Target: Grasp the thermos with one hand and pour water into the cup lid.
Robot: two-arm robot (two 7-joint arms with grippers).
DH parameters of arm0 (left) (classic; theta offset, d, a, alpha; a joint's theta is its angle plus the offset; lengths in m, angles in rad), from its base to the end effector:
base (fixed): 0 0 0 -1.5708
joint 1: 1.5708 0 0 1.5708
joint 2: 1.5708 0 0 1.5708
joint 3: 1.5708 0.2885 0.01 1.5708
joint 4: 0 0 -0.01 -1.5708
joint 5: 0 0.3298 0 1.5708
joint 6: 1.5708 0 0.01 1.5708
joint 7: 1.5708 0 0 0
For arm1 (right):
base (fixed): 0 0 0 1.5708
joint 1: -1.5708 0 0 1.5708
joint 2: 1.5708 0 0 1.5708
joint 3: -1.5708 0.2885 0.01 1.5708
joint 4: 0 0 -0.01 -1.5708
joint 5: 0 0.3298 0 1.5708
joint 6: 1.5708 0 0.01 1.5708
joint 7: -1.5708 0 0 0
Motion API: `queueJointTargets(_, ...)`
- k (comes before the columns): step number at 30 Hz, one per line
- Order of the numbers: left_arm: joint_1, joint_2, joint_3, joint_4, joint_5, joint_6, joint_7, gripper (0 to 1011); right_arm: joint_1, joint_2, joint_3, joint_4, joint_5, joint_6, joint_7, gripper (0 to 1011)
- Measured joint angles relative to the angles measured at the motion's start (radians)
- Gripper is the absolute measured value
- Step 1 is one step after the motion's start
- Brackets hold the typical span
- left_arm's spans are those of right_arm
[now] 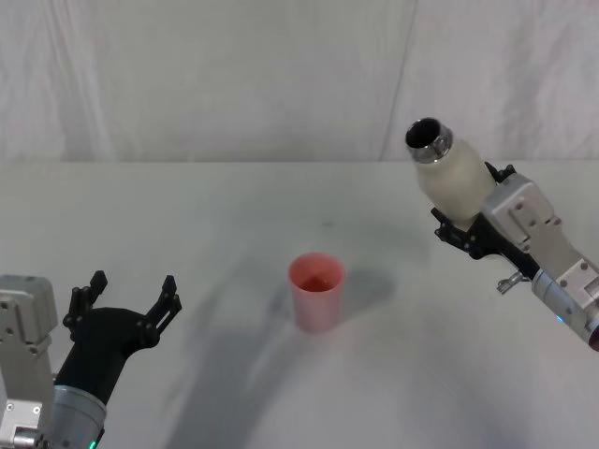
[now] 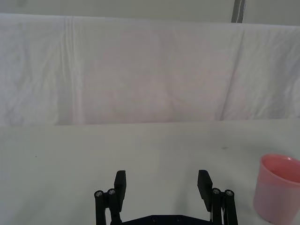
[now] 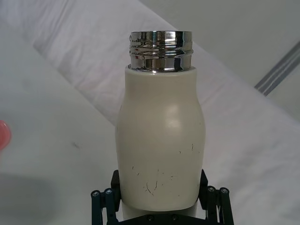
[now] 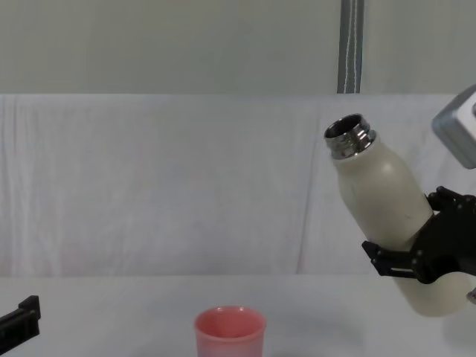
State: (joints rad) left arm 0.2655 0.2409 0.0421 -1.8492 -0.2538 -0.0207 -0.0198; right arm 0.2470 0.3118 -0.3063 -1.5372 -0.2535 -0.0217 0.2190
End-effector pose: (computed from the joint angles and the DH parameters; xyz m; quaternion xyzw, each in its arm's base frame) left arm 0.2742 0.0350 -0.2839 -0.0174 0.0065 0.6617 0.7496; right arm 0.4029 0.0053 -0.2357 -0.1625 -0.2664 -0.4962 0.8102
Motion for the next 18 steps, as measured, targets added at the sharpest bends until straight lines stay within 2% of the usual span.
queueJointTargets(8, 0.0, 0.0, 0.0, 0.0, 0.0, 0.0, 0.0, 1001, 0.027, 0.031, -0.047, -0.001, -0.124, 0.01, -0.017, 950)
queueJointTargets(11, 0.0, 0.0, 0.0, 0.0, 0.0, 0.0, 0.0, 1001, 0.041, 0.039, -0.073, 0.003, -0.185, 0.016, -0.026, 950)
queueJointTargets(18, 0.0, 0.0, 0.0, 0.0, 0.0, 0.0, 0.0, 1001, 0.057, 0.041, -0.106, 0.02, -0.262, 0.023, -0.037, 950)
